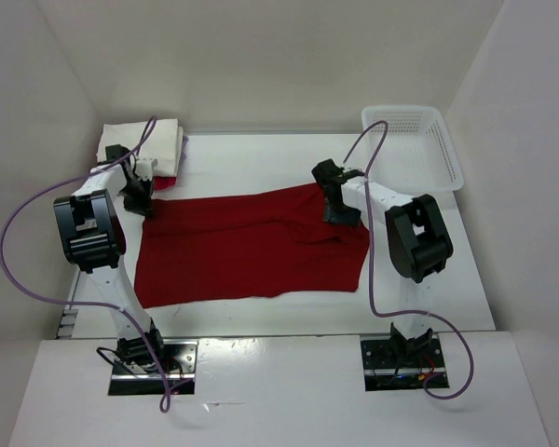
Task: Fold and stack the t-shirts
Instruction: Fold the flattened tshirt in 1/3 of the way
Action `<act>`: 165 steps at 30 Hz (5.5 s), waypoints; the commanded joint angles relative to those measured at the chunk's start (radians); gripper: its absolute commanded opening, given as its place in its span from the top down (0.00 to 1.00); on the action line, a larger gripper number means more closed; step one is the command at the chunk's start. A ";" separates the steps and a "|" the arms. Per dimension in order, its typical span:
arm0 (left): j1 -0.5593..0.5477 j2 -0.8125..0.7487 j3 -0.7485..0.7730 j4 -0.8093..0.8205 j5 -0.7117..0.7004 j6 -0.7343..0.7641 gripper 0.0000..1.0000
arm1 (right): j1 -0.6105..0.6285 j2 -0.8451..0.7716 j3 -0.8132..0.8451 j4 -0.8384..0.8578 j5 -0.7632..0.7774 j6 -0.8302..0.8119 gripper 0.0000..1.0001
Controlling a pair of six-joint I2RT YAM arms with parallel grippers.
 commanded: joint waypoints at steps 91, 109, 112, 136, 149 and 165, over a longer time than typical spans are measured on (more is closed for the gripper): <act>-0.064 -0.075 0.001 -0.125 -0.135 0.202 1.00 | -0.120 -0.160 -0.156 -0.031 -0.120 0.148 1.00; -0.064 0.054 0.087 -0.296 -0.132 0.280 0.86 | -0.208 -0.155 -0.214 -0.079 -0.258 0.064 0.81; -0.064 0.054 0.073 -0.296 -0.132 0.280 0.78 | -0.208 -0.155 -0.214 -0.067 -0.267 0.064 0.68; -0.201 0.017 0.251 -0.348 -0.059 0.282 0.37 | -0.092 0.207 0.442 -0.053 -0.206 -0.037 1.00; -0.201 0.149 0.218 -0.254 -0.106 0.217 0.37 | -0.092 0.533 0.689 -0.136 -0.136 -0.048 1.00; -0.230 0.158 0.284 -0.253 -0.137 0.180 0.22 | -0.135 0.772 1.441 -0.401 -0.057 -0.077 0.83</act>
